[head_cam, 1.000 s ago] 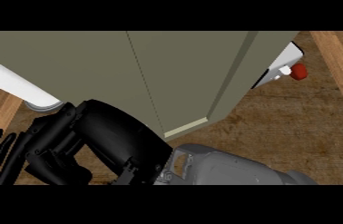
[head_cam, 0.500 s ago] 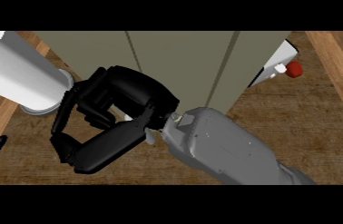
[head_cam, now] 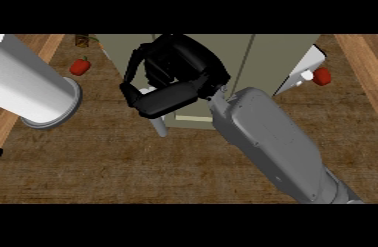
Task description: Pick up the bottled water, place it into the cabinet and close the cabinet
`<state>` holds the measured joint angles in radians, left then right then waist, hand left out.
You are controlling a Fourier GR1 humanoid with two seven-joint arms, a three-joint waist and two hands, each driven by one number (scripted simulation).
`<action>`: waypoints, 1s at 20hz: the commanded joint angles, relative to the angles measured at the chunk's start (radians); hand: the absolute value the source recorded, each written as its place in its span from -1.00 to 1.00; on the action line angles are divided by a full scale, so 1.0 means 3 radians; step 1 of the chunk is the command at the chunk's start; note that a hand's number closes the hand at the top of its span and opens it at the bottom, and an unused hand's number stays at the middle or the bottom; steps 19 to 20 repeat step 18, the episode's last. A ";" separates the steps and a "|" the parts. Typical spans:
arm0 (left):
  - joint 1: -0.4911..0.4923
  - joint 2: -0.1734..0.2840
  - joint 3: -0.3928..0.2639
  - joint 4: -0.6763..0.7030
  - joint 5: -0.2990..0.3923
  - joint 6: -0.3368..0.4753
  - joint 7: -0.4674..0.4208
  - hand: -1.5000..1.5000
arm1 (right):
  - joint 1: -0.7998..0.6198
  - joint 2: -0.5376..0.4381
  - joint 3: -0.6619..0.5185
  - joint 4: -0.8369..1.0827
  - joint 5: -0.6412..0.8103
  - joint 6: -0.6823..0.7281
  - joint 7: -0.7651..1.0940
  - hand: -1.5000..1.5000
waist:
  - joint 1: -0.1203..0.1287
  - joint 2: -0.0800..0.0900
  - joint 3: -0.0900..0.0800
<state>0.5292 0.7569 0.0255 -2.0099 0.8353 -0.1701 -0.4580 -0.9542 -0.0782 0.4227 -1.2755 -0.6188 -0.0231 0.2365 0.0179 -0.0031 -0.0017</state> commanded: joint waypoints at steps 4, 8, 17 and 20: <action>-0.0041 -0.0026 0.0031 -0.0140 -0.0037 0.0014 0.0187 -1.00 | -0.0162 -0.0071 -0.0273 0.0546 0.0367 -0.0159 -0.0292 1.00 | 0.0008 0.0022 0.0006; -0.0154 -0.0153 -0.0131 -0.0157 -0.0142 0.0140 0.0238 -1.00 | -0.0212 -0.0118 -0.0396 0.0666 0.0350 -0.0109 -0.0351 1.00 | -0.0010 0.0031 0.0006; -0.0211 -0.0149 -0.0067 -0.0235 -0.0077 0.0132 0.0335 -1.00 | -0.0311 -0.0251 -0.0531 0.0806 0.0414 -0.0047 -0.0483 -1.00 | 0.0018 0.0037 0.0006; -0.0208 -0.0105 -0.0054 -0.0319 -0.0074 0.0132 0.0388 -1.00 | -0.0156 -0.0172 -0.0418 0.0811 0.0504 -0.0096 -0.0592 -1.00 | 0.0015 0.0033 0.0008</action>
